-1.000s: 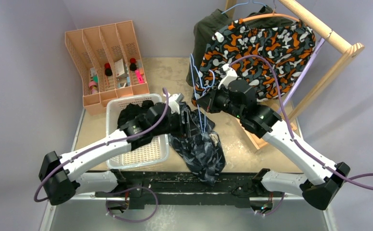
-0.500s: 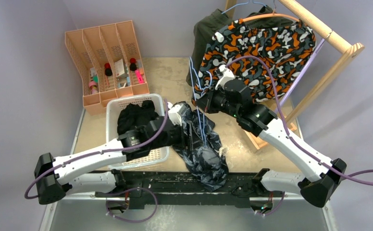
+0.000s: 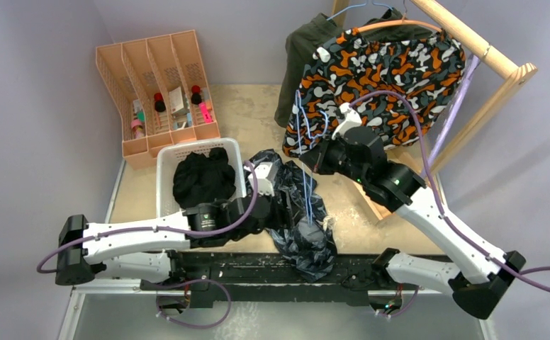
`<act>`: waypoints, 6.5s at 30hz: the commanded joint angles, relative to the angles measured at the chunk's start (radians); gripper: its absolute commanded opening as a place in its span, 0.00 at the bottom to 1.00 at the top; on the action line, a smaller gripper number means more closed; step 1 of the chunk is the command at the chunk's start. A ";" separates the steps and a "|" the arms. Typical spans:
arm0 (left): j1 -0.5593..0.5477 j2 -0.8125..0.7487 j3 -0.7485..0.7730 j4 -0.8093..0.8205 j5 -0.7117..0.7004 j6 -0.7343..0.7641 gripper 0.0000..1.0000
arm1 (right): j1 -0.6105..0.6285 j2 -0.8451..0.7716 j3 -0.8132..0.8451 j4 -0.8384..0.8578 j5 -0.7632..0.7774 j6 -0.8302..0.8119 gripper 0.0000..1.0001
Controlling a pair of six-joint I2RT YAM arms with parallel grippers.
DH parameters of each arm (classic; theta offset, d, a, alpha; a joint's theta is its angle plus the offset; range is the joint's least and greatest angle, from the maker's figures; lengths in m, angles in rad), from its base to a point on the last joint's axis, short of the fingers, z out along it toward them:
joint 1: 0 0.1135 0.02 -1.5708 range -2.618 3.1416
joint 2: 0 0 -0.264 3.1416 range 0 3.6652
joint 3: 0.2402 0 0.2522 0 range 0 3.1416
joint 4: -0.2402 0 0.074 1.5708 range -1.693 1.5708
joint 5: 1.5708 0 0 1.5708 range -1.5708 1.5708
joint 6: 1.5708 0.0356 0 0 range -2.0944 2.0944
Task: Remove the shorts from the hanger
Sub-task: Place the hanger on the clothes rod.
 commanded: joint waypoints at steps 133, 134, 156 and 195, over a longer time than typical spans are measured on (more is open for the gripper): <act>0.164 0.139 0.739 -0.485 0.005 0.667 0.00 | 0.010 -0.208 -0.100 0.427 -0.178 0.250 0.32; 0.170 0.149 0.754 -0.490 -0.007 0.680 0.00 | 0.010 -0.218 -0.102 0.401 -0.185 0.240 0.32; 0.396 0.430 1.192 -0.710 0.438 0.909 0.00 | 0.010 -0.269 -0.306 0.088 -0.205 -0.156 0.49; 0.396 0.665 1.482 -0.662 0.651 0.874 0.00 | 0.010 -0.254 -0.512 0.262 -0.246 -0.296 0.50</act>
